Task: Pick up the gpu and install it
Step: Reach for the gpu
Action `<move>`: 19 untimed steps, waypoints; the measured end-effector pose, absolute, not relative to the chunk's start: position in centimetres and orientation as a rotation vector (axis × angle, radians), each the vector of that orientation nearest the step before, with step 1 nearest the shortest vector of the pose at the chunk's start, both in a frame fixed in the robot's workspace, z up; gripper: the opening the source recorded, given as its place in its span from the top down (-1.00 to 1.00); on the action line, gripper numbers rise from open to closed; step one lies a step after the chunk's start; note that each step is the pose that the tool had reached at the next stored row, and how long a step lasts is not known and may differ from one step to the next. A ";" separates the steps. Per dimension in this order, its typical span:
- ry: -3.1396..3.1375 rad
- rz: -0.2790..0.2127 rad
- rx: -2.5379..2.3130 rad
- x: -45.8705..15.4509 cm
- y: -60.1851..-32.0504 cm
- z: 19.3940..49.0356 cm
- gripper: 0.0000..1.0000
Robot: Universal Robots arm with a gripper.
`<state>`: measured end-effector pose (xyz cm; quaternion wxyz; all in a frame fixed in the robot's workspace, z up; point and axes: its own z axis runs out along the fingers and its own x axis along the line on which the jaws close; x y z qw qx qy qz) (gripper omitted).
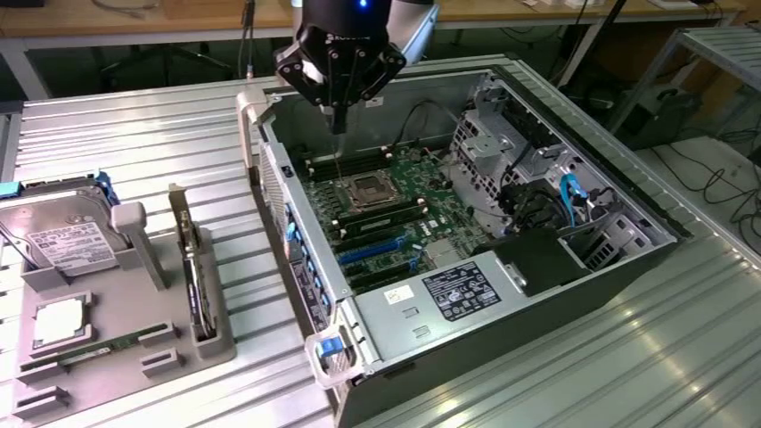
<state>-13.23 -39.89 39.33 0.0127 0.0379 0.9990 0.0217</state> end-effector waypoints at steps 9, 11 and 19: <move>3.114 0.068 0.118 -13.8 -39.9 39.3 0.79; 3.114 0.068 0.118 -13.9 -39.9 39.3 0.79; 3.114 0.068 0.118 -14.3 -39.9 39.3 0.79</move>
